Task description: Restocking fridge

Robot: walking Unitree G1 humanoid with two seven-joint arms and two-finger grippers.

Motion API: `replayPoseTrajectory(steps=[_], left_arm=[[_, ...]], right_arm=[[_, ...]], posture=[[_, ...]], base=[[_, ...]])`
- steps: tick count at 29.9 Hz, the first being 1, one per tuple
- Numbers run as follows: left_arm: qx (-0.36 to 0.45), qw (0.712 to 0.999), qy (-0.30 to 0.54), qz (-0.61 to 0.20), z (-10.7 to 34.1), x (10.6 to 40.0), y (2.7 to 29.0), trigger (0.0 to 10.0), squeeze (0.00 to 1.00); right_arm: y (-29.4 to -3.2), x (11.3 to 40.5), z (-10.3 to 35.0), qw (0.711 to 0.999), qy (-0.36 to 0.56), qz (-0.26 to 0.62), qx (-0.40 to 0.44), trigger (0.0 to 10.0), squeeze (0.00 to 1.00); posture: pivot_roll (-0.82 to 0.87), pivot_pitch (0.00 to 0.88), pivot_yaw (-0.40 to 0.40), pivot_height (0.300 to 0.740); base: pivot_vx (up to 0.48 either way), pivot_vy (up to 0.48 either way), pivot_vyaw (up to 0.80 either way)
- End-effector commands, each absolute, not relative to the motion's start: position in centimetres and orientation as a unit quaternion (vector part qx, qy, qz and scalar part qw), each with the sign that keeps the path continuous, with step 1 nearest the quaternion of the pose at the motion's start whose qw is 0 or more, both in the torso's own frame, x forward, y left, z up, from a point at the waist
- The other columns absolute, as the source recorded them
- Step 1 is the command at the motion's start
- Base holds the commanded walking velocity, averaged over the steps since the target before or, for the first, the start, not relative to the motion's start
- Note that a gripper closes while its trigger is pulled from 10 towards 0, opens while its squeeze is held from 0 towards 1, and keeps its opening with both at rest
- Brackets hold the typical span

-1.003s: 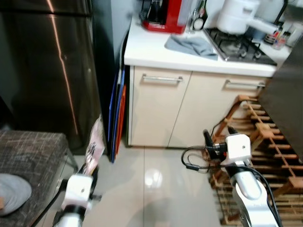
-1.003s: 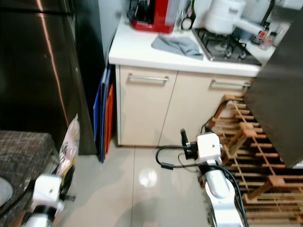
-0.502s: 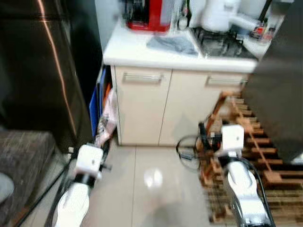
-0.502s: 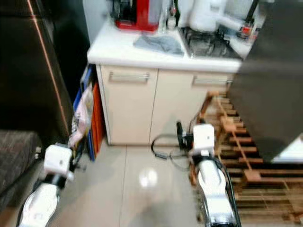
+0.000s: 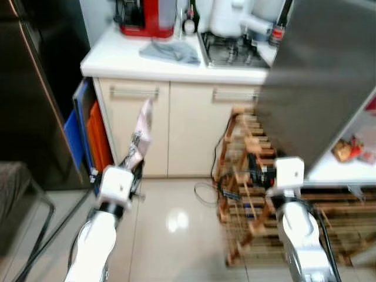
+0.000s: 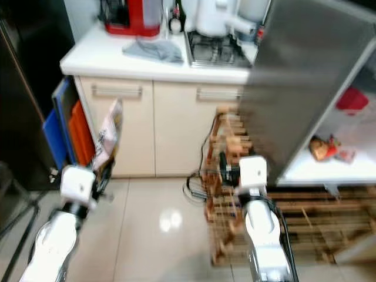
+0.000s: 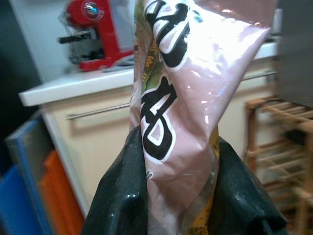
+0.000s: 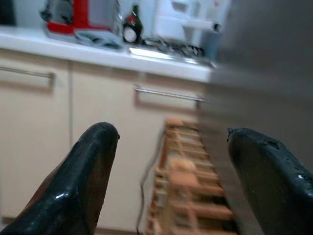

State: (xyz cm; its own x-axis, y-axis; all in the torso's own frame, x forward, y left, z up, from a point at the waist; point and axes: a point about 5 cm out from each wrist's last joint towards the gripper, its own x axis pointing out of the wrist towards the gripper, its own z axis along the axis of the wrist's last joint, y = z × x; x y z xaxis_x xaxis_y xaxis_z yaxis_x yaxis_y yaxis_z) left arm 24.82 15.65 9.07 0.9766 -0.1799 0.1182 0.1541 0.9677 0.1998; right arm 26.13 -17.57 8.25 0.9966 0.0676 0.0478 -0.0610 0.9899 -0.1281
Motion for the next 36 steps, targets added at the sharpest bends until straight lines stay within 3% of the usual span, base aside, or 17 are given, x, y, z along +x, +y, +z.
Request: replayPoseTrajectory(steps=[1, 11, 17, 29, 36], left_arm=[[0.102, 0.987, -0.076, -0.096, 9.7, 25.0, 15.4, 10.0, 0.0], [0.098, 0.987, -0.076, -0.104, 10.0, 25.1, 15.1, 10.0, 0.0], [0.041, 0.979, -0.069, -0.187, 10.0, 24.4, 13.7, 10.0, 0.0], [0.043, 0.979, -0.073, -0.188, 10.1, 24.8, 13.8, 10.0, 0.0], [0.04, 0.978, -0.073, -0.193, 10.1, 24.9, 13.6, 10.0, 0.0]], right_arm=[[-17.4, 26.3, 8.5, 0.997, -0.026, 0.034, -0.06, 10.0, 0.0], [-16.8, 26.2, 8.4, 0.997, -0.021, 0.043, -0.058, 10.0, 0.0], [-16.9, 26.2, 8.2, 0.997, -0.017, 0.04, -0.057, 10.0, 0.0], [-16.8, 26.6, 8.3, 0.996, -0.018, 0.048, -0.068, 10.0, 0.0], [-17.2, 26.7, 8.3, 0.996, -0.022, 0.044, -0.079, 10.0, 0.0]], posture=[[-0.1, 0.0, -0.001, 0.74], [-0.1, 0.0, 0.003, 0.74], [-0.1, 0.0, 0.013, 0.74], [-0.09, 0.0, -0.001, 0.74], [-0.09, 0.0, -0.006, 0.74]], base=[[0.0, 0.0, 0.0], [-0.198, -0.081, 0.0], [0.0, -0.216, 0.0], [0.294, -0.376, 0.0], [0.306, -0.365, -0.67]])
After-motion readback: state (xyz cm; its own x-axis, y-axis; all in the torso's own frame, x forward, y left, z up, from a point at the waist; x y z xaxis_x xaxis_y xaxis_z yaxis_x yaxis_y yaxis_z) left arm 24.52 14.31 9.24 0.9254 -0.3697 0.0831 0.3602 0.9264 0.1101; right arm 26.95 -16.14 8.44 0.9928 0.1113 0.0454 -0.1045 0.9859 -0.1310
